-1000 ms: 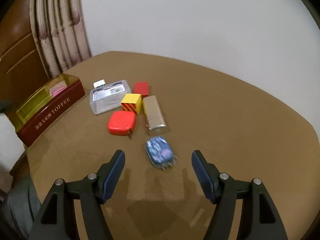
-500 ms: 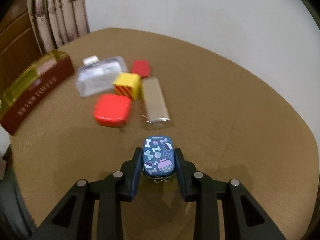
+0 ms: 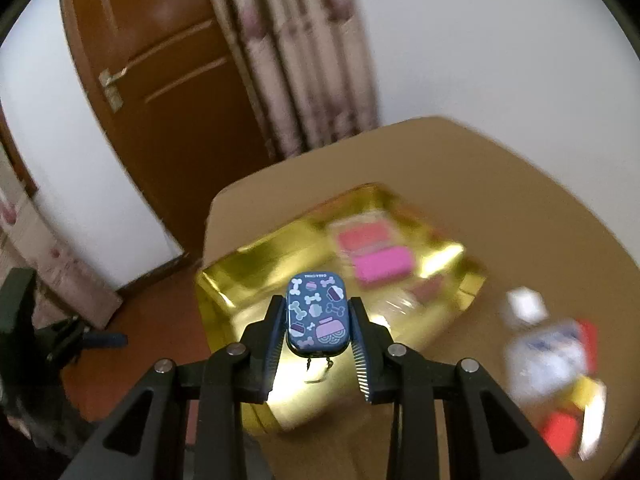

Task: Organize rigid objects
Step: 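Drop the blue keychain tin into the gold tin, opening the right gripper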

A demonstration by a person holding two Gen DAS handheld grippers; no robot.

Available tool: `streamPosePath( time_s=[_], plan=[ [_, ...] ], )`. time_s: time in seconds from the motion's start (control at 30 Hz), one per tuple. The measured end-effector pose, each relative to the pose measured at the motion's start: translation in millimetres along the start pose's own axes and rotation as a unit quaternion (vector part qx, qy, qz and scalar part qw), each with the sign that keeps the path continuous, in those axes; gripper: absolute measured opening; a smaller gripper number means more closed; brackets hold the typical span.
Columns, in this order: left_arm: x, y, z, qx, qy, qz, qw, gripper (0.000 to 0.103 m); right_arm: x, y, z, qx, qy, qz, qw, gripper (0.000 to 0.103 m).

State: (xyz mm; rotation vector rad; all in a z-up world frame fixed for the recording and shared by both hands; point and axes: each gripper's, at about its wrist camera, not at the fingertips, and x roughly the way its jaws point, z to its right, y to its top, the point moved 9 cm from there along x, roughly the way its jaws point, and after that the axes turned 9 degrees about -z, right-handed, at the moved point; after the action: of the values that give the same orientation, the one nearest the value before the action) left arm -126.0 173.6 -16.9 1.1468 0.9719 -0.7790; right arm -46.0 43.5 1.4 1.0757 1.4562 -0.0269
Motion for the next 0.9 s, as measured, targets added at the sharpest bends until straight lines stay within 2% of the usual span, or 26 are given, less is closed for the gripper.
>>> streamPosePath(
  time_s=[0.1, 0.17, 0.27, 0.37, 0.4, 0.5, 0.6, 0.67, 0.73, 0.8, 0.83, 0.9],
  plan=[
    [-6.2, 3.1, -10.5, -0.008, -0.033, 0.032, 0.9989, 0.099, 46.5, 16.4, -12.2, -0.023, -0.003, -0.049, 0.999, 0.031],
    [-6.7, 5.9, -17.5, -0.016, -0.025, 0.045, 0.9985, 0.099, 78.0, 26.7, -10.5, -0.025, -0.012, -0.089, 0.996, 0.031],
    [-1.9, 7.0, -20.5, -0.014, -0.009, 0.055, 0.9983, 0.099, 105.9, 34.5, -6.7, -0.030, -0.023, -0.124, 0.992, 0.031],
    [6.0, 3.0, -16.8, -0.008, -0.009, 0.042, 0.9990, 0.099, 125.4, 46.7, -1.6, -0.033, -0.040, -0.137, 0.989, 0.032],
    [8.7, 1.8, -15.9, -0.004, -0.006, 0.038, 0.9993, 0.099, 131.4, 53.5, -1.8, -0.027, -0.032, -0.135, 0.990, 0.032],
    [15.2, -1.2, -11.6, 0.007, -0.004, 0.021, 0.9998, 0.099, 121.5, 53.0, 6.1, -0.005, -0.027, -0.108, 0.994, 0.036],
    [18.1, -3.8, -8.6, 0.008, -0.001, 0.006, 1.0000, 0.099, 101.2, 57.2, 17.1, 0.016, -0.020, -0.055, 0.998, 0.039],
    [19.6, -5.6, -6.0, 0.020, 0.005, -0.001, 0.9998, 0.099, 72.8, 58.1, 24.3, 0.033, -0.027, -0.004, 0.999, 0.039],
    [17.6, -7.5, 0.9, 0.039, 0.018, 0.002, 0.9991, 0.099, 23.2, 49.9, 35.4, 0.063, -0.031, 0.071, 0.995, 0.039],
    [14.6, -7.4, 13.0, 0.063, 0.022, 0.005, 0.9978, 0.099, -12.8, 31.9, 50.0, 0.084, -0.059, 0.110, 0.989, 0.041],
    [11.8, -6.1, 21.7, 0.080, 0.024, 0.010, 0.9965, 0.099, -38.9, 8.4, 66.7, 0.103, -0.093, 0.133, 0.981, 0.042],
    [3.9, -0.2, 43.4, 0.115, 0.026, 0.025, 0.9927, 0.099, -67.9, -30.8, 90.8, 0.129, -0.140, 0.147, 0.971, 0.047]
  ],
)
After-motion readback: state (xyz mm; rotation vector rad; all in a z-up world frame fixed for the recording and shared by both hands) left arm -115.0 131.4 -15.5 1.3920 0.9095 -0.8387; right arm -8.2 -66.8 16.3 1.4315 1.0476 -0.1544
